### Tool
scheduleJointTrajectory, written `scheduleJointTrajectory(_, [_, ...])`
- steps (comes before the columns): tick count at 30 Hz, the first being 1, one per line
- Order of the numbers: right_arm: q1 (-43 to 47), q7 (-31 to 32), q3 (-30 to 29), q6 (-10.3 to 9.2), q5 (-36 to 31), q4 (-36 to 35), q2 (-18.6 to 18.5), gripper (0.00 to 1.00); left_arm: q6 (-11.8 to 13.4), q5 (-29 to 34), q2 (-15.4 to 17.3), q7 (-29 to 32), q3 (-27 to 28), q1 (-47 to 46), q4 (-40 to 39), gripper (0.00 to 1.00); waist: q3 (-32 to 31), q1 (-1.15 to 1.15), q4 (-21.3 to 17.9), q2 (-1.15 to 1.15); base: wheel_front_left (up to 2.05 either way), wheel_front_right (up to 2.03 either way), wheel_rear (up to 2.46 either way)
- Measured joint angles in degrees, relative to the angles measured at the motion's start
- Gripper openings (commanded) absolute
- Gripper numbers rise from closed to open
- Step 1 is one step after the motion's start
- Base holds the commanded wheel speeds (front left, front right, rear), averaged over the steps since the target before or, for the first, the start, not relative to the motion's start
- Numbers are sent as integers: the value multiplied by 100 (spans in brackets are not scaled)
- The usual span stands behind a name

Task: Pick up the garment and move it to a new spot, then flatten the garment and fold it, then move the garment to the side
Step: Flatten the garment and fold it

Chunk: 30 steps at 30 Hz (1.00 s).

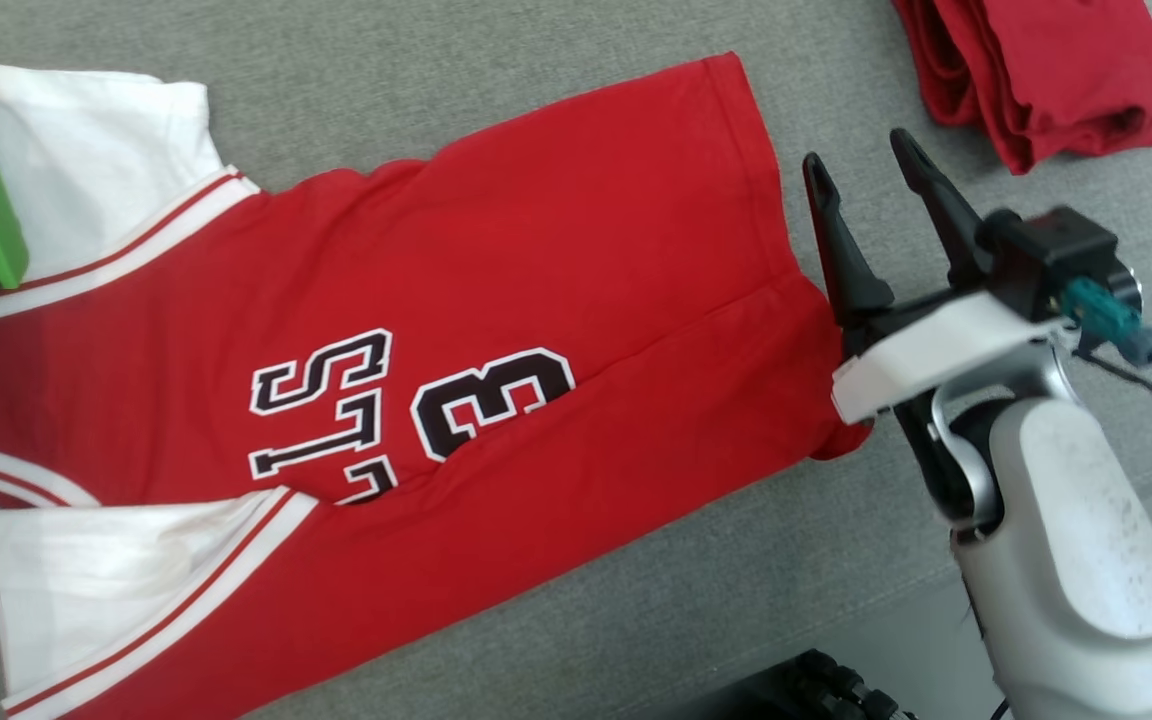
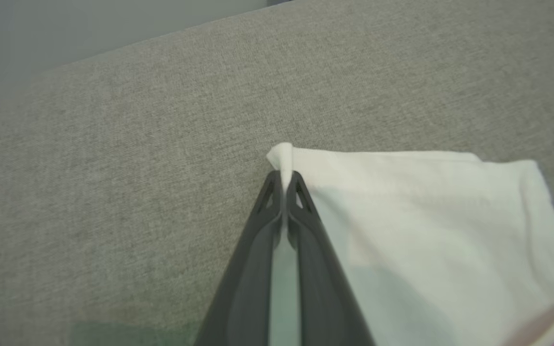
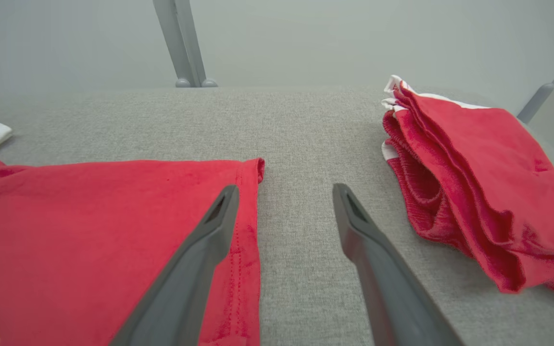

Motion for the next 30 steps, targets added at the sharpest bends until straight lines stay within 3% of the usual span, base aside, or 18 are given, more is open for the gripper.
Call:
scheduleJointTrajectory(12, [-1651,1252,450,0,-154,1557,-935,100,-223,-78,-600,-798,-283,68,-568,0,-338,0,723,0,0,0,0])
scheduleJointTrajectory(22, [-2052,2111,1006,0,155,2451,-1410,100,-300,-167,-886,-1082,-510,194,-737,0,-543,0,1376,0,0,0,0])
scheduleJointTrajectory(23, [-2071,2138,1021,0,183,2515,-1418,91,-302,-175,-906,-1107,-519,194,-731,0,-562,0,1426,0,0,0,0])
scheduleJointTrajectory(24, [-2086,2195,1029,0,219,2596,-1414,45,-303,-175,-927,-1144,-531,195,-719,0,-581,0,1468,0,0,0,0])
scheduleJointTrajectory(27, [-2159,2314,1016,0,248,2824,-1428,15,-323,-193,-972,-1198,-570,195,-681,0,-629,0,1556,0,0,0,0])
scheduleJointTrajectory(28, [-2177,2345,981,0,249,2895,-1432,0,-326,-202,-983,-1203,-580,195,-664,0,-644,0,1579,0,0,0,0])
scheduleJointTrajectory(30, [-2217,2341,910,0,263,3008,-1415,0,-341,-229,-998,-1249,-586,195,-630,0,-669,0,1608,0,0,0,0])
